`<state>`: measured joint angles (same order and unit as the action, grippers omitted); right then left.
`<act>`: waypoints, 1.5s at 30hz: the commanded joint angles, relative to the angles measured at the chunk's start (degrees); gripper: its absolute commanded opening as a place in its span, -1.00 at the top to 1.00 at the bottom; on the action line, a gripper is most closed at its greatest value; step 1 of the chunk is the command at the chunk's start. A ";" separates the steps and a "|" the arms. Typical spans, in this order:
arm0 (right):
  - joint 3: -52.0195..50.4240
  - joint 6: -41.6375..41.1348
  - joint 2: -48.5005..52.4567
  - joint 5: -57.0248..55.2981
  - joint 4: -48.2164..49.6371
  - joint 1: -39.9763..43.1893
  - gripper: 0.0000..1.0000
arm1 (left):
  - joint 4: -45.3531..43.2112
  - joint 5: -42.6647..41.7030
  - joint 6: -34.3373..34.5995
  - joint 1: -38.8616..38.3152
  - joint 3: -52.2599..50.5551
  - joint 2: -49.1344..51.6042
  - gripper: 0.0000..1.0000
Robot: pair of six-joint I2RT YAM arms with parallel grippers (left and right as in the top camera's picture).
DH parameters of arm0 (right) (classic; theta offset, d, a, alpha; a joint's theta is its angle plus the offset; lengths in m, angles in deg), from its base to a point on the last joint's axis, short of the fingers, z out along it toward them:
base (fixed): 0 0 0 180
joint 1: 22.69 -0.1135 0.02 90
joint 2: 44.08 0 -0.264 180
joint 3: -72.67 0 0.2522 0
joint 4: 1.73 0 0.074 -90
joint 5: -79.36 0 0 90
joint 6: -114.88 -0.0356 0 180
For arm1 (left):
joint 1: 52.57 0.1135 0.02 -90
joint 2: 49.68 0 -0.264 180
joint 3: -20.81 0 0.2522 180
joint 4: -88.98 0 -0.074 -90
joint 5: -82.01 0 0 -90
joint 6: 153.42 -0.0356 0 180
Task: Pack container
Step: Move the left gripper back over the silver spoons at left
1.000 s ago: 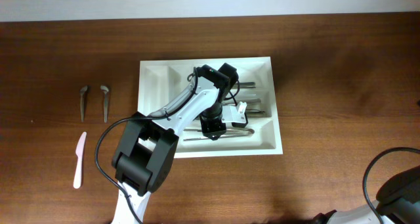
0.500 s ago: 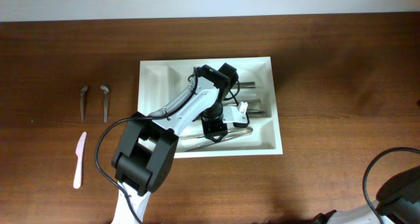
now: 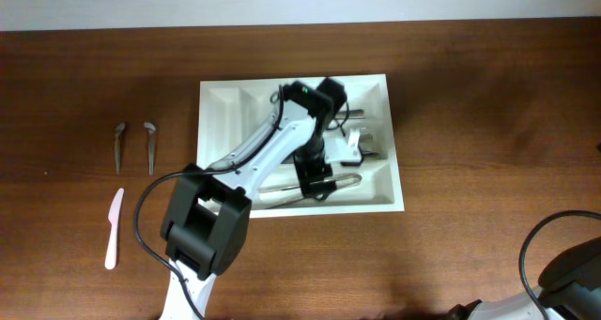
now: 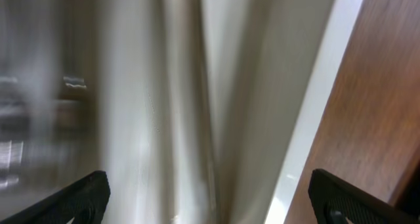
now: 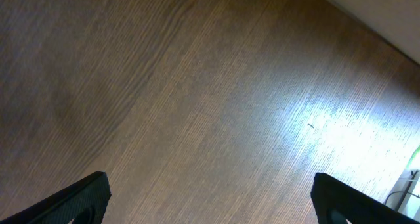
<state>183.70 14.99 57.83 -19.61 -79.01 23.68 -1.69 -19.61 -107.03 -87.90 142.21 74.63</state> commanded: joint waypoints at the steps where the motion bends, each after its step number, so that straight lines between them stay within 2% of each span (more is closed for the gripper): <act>1: -0.48 -0.20 0.11 -0.28 0.11 0.15 -0.97 | 3.17 1.11 2.25 0.26 7.78 -2.10 -0.99; 6: -0.48 -0.20 0.11 -0.28 0.11 0.15 -0.97 | 9.49 6.16 5.92 0.76 17.90 -2.21 -0.98; 16: -0.48 -0.20 0.11 -0.28 0.11 0.15 -0.97 | 18.32 4.13 8.48 5.75 33.55 -2.21 -0.99; 20: -0.48 -0.20 0.11 -0.28 0.11 0.15 -0.97 | 16.96 4.46 16.52 10.60 36.79 -2.21 -0.99; 24: -0.48 -0.20 0.11 -0.28 0.11 0.15 -0.97 | 13.22 8.52 33.20 18.43 37.00 -2.21 -0.99; 26: -0.48 -0.20 0.09 -0.28 0.11 0.15 -0.97 | 12.48 7.37 36.44 21.90 36.94 -2.19 -0.98; 32: -0.48 -0.20 0.09 -0.26 0.13 0.15 -0.97 | 12.96 6.93 36.89 29.97 36.94 -2.21 -0.99; 38: -0.48 -0.20 0.09 -0.28 0.11 0.15 -0.97 | 12.24 9.09 34.38 34.95 34.80 -2.16 -0.99; 45: -0.48 -0.20 0.11 -0.28 0.13 0.15 -0.97 | 7.91 8.90 35.45 39.15 23.63 -2.14 -0.98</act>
<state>183.70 14.99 57.87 -19.61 -79.04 23.68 7.49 -11.33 -72.72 -50.07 169.94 73.80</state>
